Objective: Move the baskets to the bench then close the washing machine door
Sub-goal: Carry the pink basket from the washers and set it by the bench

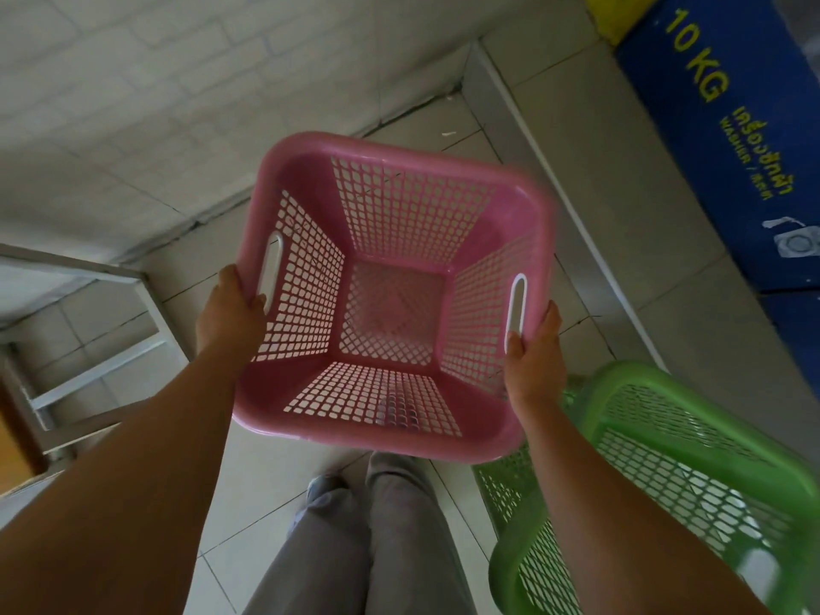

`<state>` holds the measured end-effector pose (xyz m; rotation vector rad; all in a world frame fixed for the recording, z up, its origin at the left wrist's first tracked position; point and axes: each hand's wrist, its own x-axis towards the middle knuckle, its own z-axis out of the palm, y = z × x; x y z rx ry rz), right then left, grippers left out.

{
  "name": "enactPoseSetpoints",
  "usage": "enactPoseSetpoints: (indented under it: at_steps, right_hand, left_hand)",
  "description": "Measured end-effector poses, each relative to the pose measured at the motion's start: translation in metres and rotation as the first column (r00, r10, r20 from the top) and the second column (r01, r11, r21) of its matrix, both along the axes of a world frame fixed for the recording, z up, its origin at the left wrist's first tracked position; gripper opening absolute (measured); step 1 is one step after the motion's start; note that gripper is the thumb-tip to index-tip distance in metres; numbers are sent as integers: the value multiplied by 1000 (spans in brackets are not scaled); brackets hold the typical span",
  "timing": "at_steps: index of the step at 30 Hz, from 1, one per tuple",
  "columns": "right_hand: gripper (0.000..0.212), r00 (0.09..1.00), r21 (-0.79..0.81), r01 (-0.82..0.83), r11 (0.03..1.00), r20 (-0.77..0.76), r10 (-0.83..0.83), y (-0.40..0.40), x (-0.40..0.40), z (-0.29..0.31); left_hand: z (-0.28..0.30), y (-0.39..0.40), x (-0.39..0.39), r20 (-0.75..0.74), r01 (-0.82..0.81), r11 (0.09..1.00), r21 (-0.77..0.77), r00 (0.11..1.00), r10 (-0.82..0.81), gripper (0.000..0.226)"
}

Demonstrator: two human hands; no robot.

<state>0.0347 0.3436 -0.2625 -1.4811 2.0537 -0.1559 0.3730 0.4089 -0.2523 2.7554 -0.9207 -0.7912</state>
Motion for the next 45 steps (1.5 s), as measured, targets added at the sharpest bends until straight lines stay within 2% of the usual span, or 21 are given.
enactPoseSetpoints:
  at_steps: [6, 13, 18, 25, 29, 32, 40, 45]
  right_hand:
    - [62, 1000, -47, -30, 998, 2, 30, 37, 3, 44]
    - [64, 999, -93, -35, 995, -20, 33, 134, 9, 128]
    - [64, 998, -128, -58, 990, -18, 56, 200, 3, 179]
    - [60, 981, -159, -190, 969, 0, 192, 263, -10, 230]
    - [60, 959, -152, -274, 950, 29, 281, 293, -18, 251]
    - [65, 928, -162, -359, 919, 48, 370, 315, -23, 261]
    - [72, 812, -172, -563, 808, 68, 580, 380, -22, 296]
    - [72, 663, -241, -715, 656, 63, 746, 421, 9, 300]
  left_hand:
    - [36, 54, 1, -35, -17, 999, -35, 999, 16, 33]
    - [110, 145, 4, 25, 15, 997, -80, 1000, -13, 32]
    - [162, 215, 2, 79, 58, 984, -167, 996, -45, 35]
    - [216, 311, -14, -20, -85, 971, -222, 996, 82, 31]
    - [243, 370, -33, -6, -149, 968, -201, 989, 150, 43]
    - [258, 418, -52, 13, -210, 952, -223, 976, 218, 55]
    - [281, 540, -95, 26, -370, 882, -294, 919, 394, 70]
    - [287, 621, -100, 14, -486, 809, -332, 855, 519, 67]
